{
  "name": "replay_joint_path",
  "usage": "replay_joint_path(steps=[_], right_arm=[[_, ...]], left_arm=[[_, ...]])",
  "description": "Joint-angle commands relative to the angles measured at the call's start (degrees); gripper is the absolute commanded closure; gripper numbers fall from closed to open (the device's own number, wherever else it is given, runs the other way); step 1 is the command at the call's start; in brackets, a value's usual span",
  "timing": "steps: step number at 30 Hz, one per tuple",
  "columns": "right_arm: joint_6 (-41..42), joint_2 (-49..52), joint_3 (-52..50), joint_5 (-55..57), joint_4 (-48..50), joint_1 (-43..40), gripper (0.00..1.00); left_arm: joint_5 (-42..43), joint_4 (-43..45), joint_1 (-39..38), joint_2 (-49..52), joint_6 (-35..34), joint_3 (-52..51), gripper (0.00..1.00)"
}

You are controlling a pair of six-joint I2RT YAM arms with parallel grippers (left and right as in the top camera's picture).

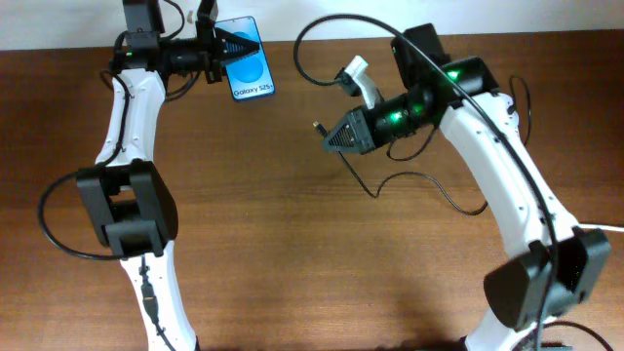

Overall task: Plug charger to phone and switch on socket
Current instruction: 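Raise the plug with the right gripper up to the phone's bottom port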

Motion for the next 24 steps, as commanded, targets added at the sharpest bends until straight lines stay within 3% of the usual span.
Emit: replay_joint_path(steps=[1,3,6,8,9,11,14,17,20,24], right_arm=[[-3.63,-10.03,-5.07,1.97,-0.79,-0.81,0.95],[-0.61,-25.03,-19.47,1.18,4.5,-7.21,0.96],[8.96,-34.32,-32.68,-6.86,11.89,-14.67,0.96],[19.52,-31.61,-36.06,-5.77,22.12,-9.53,0.96],[34.8,-27.08,-39.91,-2.75,39.95,-3.04,0.96],[43.87,-24.3,-42.21,-0.98,54.03,0.94,0.96],[55.3,-19.17,-42.6,7.06,63.67,6.62,0.96],[59.65,-14.49,-42.6,8.04,72.19,9.44,0.96],[59.58,-14.03,-42.6,11.56,73.44,9.2,0.96],[59.6,-14.03,-42.58,11.47,76.65,6.67,0.96]], left_arm=[[4.24,0.28,-0.87,-0.46,1.57,0.35,1.0],[4.37,0.24,-1.49,-0.46,1.57,0.35,1.0],[2.34,0.26,-3.58,-0.46,3.61,0.35,1.0],[0.24,0.26,-6.32,-0.46,4.55,0.35,1.0],[-1.51,1.92,-8.66,-0.46,4.55,0.37,1.0],[-1.49,3.93,-9.68,-0.46,4.5,0.37,1.0],[-1.9,7.06,-10.51,-0.46,1.66,0.37,1.0],[-1.2,17.99,-10.49,-0.46,-8.63,0.37,1.0],[-1.27,19.85,-10.45,-0.46,-18.25,0.37,1.0],[-1.27,19.87,-10.23,-0.46,-21.53,0.37,1.0]])
